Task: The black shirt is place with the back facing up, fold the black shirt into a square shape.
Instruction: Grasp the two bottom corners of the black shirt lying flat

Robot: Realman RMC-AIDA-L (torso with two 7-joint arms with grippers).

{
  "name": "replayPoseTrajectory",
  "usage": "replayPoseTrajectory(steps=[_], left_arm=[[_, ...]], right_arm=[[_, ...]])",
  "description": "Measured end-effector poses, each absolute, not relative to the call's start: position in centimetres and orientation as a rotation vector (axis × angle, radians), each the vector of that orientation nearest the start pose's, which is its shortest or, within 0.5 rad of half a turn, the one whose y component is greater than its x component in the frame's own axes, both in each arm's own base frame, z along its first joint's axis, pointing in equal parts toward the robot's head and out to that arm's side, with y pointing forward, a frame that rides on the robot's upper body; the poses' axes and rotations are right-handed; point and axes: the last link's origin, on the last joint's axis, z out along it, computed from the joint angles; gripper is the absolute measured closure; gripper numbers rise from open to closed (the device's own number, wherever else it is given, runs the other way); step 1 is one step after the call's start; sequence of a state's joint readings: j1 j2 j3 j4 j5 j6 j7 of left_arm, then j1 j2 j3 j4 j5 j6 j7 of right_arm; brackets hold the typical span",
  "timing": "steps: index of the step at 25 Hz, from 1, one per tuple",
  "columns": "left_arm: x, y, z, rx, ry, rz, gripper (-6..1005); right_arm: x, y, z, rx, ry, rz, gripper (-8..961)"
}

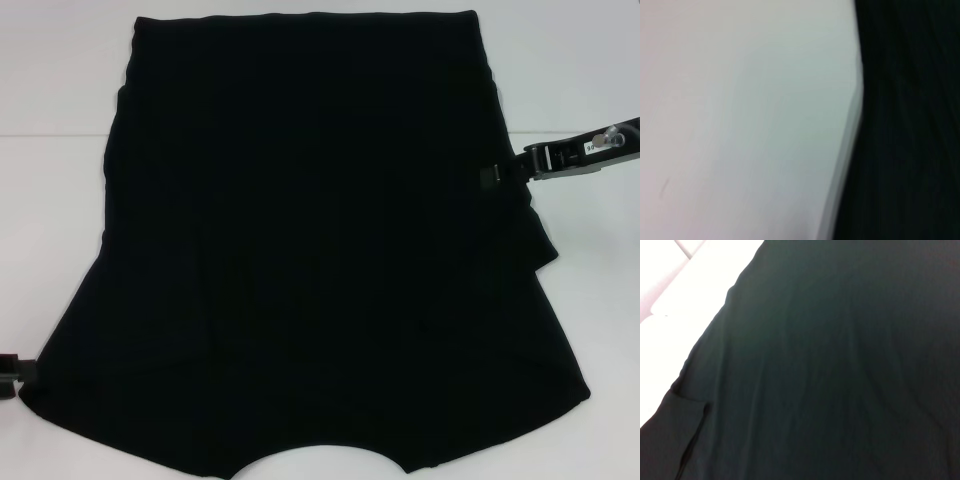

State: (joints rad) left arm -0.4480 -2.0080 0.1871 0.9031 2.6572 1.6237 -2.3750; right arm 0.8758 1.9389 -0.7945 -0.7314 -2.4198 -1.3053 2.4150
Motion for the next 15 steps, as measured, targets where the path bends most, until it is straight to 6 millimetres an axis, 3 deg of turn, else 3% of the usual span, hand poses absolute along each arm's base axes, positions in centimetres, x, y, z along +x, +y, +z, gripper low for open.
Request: replayPoseTrajectory(steps=[15], left_arm=[[-38.2, 27.7, 8.0, 2.334, 2.616, 0.407, 544]], right_arm=[[21.3, 44.2, 5.3, -2.361, 1.357, 0.16, 461]])
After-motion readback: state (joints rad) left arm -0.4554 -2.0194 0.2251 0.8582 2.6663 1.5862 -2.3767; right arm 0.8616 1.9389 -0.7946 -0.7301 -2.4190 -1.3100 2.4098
